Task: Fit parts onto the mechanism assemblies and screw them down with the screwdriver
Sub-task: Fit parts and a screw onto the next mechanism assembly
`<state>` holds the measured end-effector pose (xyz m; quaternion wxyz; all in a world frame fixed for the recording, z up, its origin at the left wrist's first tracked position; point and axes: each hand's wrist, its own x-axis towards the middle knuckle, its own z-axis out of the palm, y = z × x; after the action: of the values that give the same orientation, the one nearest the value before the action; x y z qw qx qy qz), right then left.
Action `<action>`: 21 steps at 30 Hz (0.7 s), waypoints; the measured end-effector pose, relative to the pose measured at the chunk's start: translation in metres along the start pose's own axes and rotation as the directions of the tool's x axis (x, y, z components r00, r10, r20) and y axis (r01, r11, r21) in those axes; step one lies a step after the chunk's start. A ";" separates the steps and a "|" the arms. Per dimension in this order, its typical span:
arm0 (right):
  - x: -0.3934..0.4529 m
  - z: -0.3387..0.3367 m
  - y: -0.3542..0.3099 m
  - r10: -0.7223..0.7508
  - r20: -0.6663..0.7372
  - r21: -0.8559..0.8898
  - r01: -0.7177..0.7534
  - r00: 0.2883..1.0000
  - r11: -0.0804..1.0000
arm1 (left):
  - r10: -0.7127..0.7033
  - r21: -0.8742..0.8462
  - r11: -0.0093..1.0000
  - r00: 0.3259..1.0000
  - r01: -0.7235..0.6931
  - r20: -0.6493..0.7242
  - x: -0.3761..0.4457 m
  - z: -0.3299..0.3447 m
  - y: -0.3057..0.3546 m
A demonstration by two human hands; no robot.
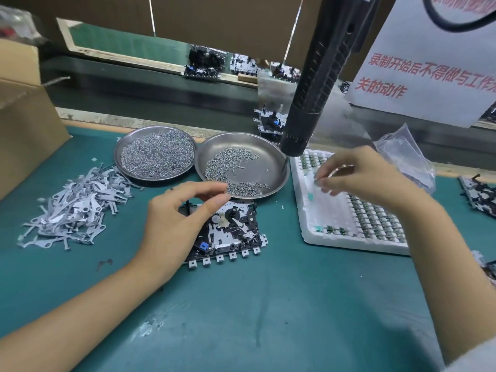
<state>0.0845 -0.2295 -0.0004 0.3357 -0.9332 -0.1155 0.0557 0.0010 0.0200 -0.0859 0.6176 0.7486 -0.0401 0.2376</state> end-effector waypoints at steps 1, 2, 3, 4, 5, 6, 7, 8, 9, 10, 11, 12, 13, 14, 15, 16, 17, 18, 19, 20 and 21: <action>-0.010 0.006 -0.005 -0.015 0.068 0.164 0.004 0.998 0.987 | 0.001 0.004 1.000 1.000 -0.001 0.007 -0.001 0.001 0.001; -0.017 0.015 -0.009 -0.051 0.116 0.311 0.012 0.992 0.950 | 0.003 0.012 1.000 1.000 -0.003 0.015 -0.001 0.001 0.001; -0.022 0.027 -0.014 -0.088 0.141 0.430 0.019 0.986 0.902 | 0.009 0.024 1.000 1.000 -0.009 0.023 -0.002 0.001 0.001; -0.024 0.041 -0.018 -0.115 0.143 0.519 0.024 0.983 0.854 | 0.018 0.038 0.999 0.999 -0.020 0.033 -0.002 0.002 0.002; -0.025 0.055 -0.021 -0.124 0.129 0.585 0.025 0.984 0.811 | 0.027 0.050 0.998 0.999 -0.030 0.043 -0.002 0.002 0.003; -0.025 0.067 -0.023 -0.120 0.112 0.631 0.023 0.986 0.776 | 0.035 0.060 0.997 0.998 -0.038 0.052 -0.002 0.002 0.003; -0.024 0.078 -0.025 -0.111 0.099 0.663 0.018 0.989 0.748 | 0.042 0.069 0.997 0.997 -0.046 0.061 -0.002 0.001 0.003; -0.024 0.086 -0.026 -0.102 0.089 0.691 0.013 0.991 0.722 | 0.050 0.075 0.996 0.996 -0.055 0.067 -0.002 0.001 0.004; -0.024 0.093 -0.027 -0.103 0.081 0.719 0.013 0.991 0.694 | 0.058 0.078 0.995 0.996 -0.063 0.071 -0.002 0.001 0.004; -0.025 0.097 -0.027 -0.112 0.069 0.744 0.024 0.991 0.668 | 0.064 0.081 0.994 0.995 -0.070 0.074 -0.002 0.001 0.004; -0.026 0.100 -0.026 -0.122 0.050 0.763 0.040 0.991 0.646 | 0.069 0.083 0.994 0.995 -0.075 0.078 -0.003 0.002 0.005; -0.026 0.102 -0.026 -0.123 0.027 0.776 0.057 0.992 0.629 | 0.070 0.084 0.993 0.994 -0.077 0.081 -0.003 0.002 0.005; -0.027 0.103 -0.025 -0.116 0.005 0.783 0.068 0.993 0.618 | 0.070 0.085 0.993 0.994 -0.077 0.086 -0.003 0.002 0.005; -0.027 0.104 -0.025 -0.104 -0.012 0.786 0.073 0.994 0.613 | 0.069 0.085 0.993 0.993 -0.077 0.091 -0.004 0.002 0.005; -0.027 0.104 -0.025 -0.094 -0.017 0.786 0.072 0.995 0.615 | 0.071 0.087 0.993 0.993 -0.080 0.096 -0.004 0.003 0.005; -0.028 0.105 -0.025 -0.089 -0.013 0.782 0.065 0.996 0.619 | 0.075 0.090 0.992 0.992 -0.084 0.098 -0.004 0.003 0.005; -0.029 0.104 -0.025 -0.087 -0.006 0.779 0.059 0.996 0.624 | 0.080 0.092 0.992 0.992 -0.089 0.098 -0.004 0.003 0.005; -0.030 0.104 -0.026 -0.085 -0.002 0.777 0.055 0.996 0.627 | 0.083 0.093 0.991 0.992 -0.092 0.097 -0.004 0.003 0.005; -0.031 0.104 -0.026 -0.084 -0.001 0.777 0.054 0.996 0.627 | 0.083 0.091 0.992 0.992 -0.092 0.097 -0.004 0.002 0.005; -0.031 0.104 -0.026 -0.083 -0.002 0.778 0.054 0.997 0.626 | 0.080 0.091 0.992 0.992 -0.089 0.099 -0.004 0.002 0.005; -0.031 0.104 -0.026 -0.084 -0.001 0.780 0.053 0.997 0.623 | 0.077 0.090 0.992 0.992 -0.086 0.100 -0.004 0.002 0.005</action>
<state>0.0310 -0.1546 -0.0630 0.7060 -0.6900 -0.1212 0.1038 -0.0032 0.0160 -0.0835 0.5685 0.7854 -0.0894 0.2279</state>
